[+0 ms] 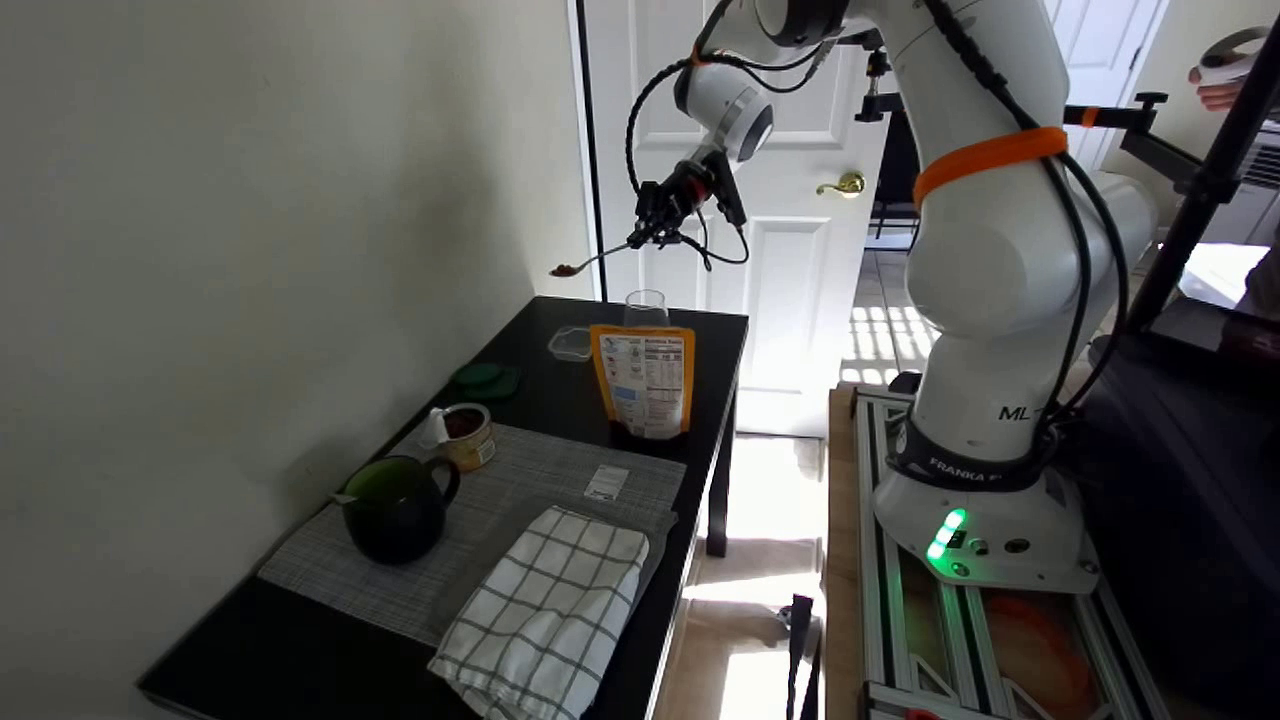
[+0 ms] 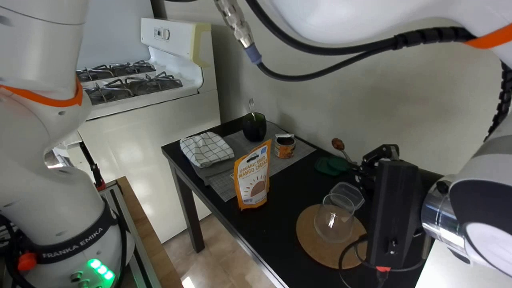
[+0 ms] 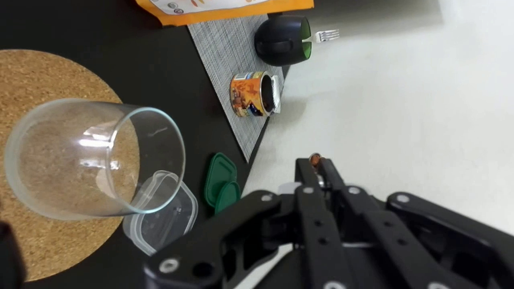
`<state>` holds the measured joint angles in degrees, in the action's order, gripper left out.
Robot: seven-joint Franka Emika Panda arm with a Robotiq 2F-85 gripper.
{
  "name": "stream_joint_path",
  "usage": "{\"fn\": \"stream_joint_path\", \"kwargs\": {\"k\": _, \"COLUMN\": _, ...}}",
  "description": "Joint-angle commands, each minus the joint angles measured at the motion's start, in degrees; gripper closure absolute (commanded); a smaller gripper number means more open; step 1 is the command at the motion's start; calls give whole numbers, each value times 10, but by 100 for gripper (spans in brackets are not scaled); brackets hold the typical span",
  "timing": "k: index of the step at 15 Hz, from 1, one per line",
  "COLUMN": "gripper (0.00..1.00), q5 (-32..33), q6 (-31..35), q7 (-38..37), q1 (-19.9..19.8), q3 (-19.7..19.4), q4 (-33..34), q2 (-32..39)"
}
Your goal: Scoop up the coffee powder from the can and put it into the jar
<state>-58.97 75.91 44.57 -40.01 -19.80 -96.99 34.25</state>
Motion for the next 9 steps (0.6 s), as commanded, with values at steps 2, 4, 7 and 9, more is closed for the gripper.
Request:
{"fn": "stream_joint_path", "kwargs": {"k": 2, "gripper": 98, "q5": -24, "q6": 26, "q7": -58, "q1": -22, "q3": 16, "q4": 47, "q2": 47}}
{"fn": "stream_joint_path", "kwargs": {"k": 4, "gripper": 98, "q5": -22, "q6": 39, "q7": -79, "q1": -25, "q3": 20, "q4": 62, "q2": 61}}
{"fn": "stream_joint_path", "kwargs": {"k": 7, "gripper": 98, "q5": -20, "q6": 53, "q7": -109, "q1": -28, "q3": 29, "q4": 80, "q2": 82}}
{"fn": "stream_joint_path", "kwargs": {"k": 9, "gripper": 98, "q5": -20, "q6": 62, "q7": -128, "q1": -31, "q3": 35, "q4": 92, "q2": 95}}
